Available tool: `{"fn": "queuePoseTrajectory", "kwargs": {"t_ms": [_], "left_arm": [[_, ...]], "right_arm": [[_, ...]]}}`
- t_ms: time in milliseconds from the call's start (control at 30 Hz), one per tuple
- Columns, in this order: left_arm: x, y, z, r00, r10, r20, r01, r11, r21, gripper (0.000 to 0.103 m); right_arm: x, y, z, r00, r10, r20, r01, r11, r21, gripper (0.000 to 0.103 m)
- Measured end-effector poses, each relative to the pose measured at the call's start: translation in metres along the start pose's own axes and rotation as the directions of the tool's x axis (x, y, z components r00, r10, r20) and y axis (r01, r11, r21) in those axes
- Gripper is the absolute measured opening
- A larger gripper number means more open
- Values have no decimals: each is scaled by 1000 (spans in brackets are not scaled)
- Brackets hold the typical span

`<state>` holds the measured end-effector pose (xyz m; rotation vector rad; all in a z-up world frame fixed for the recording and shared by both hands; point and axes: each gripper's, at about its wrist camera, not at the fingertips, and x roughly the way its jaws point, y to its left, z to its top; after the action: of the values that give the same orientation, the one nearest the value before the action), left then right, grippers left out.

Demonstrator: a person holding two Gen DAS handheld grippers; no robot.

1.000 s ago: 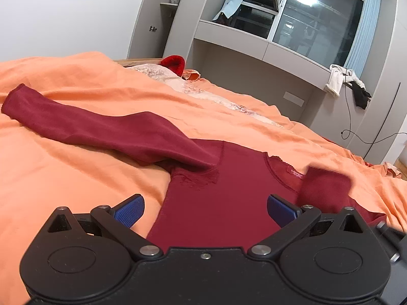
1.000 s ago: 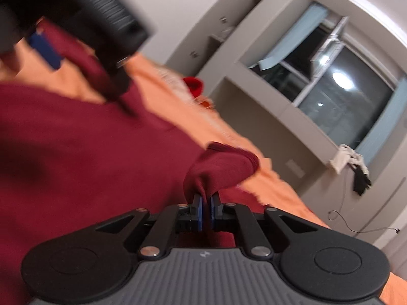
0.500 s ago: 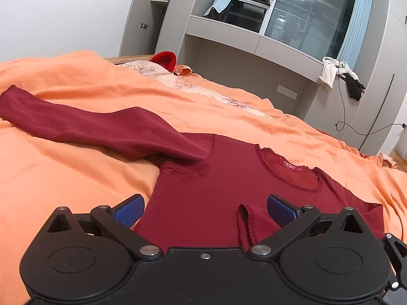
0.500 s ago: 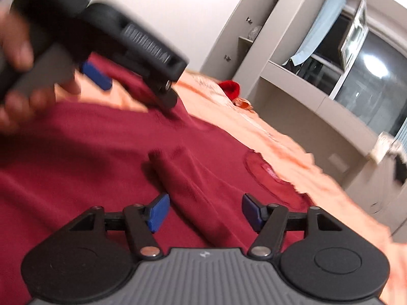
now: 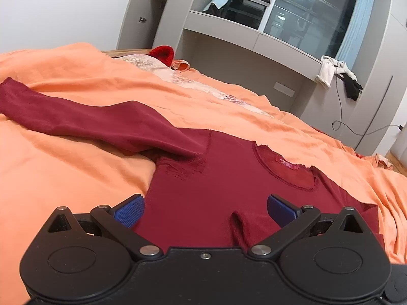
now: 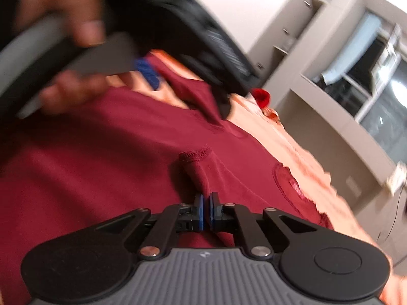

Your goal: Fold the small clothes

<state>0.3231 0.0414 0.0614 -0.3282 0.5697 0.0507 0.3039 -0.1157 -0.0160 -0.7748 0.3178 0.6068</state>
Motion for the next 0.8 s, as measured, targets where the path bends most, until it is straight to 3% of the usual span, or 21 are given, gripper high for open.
{"fn": "queuePoseTrajectory", "kwargs": {"t_ms": [167, 267, 300, 333, 400, 700, 800], "left_arm": [[7, -10, -9, 999, 1, -35, 1, 999, 40, 103], [15, -19, -18, 997, 8, -72, -1, 996, 93, 103], [18, -22, -21, 997, 14, -78, -5, 994, 110, 103], [20, -24, -23, 996, 22, -83, -11, 991, 130, 103], [23, -28, -27, 995, 44, -89, -28, 986, 166, 103], [24, -39, -40, 994, 63, -87, -37, 962, 270, 103], [20, -39, -41, 996, 45, -72, -24, 964, 263, 102]], "right_arm": [[-12, 26, -13, 1000, -12, -5, 12, 997, -78, 6], [-24, 22, -19, 1000, 8, 5, -7, 1000, -30, 7], [-30, 19, -22, 1000, 11, 6, -11, 1000, -11, 17], [-35, 16, -25, 1000, 5, 6, -5, 1000, 2, 37], [-49, 4, -33, 999, -37, 22, 36, 999, 38, 57], [-47, -60, -88, 978, -195, -81, 207, 957, 205, 61], [-35, -75, -98, 970, -205, -129, 233, 938, 257, 59]]}}
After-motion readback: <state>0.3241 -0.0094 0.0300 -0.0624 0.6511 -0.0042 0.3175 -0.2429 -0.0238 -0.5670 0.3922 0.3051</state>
